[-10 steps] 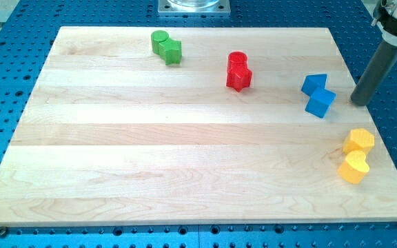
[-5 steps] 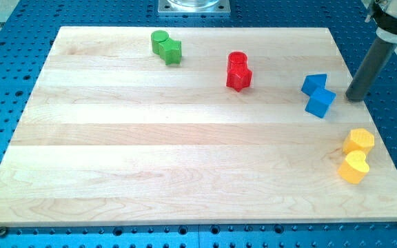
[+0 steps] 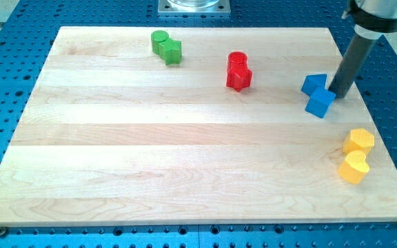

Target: Move the cube into the triangle

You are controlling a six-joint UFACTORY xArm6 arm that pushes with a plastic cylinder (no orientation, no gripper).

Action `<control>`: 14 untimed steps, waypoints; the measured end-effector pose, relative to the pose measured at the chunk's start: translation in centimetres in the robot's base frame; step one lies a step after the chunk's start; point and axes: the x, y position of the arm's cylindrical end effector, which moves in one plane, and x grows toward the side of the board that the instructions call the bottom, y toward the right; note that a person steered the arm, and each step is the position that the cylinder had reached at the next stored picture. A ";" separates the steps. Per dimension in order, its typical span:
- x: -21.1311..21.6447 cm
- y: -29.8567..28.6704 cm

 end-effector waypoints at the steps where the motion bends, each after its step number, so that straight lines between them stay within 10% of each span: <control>1: -3.4 -7.1; 3: -5.3 -11.9; 6: -6.5 -0.6; 9: 5.6 -1.2; 14: 10.1 -9.5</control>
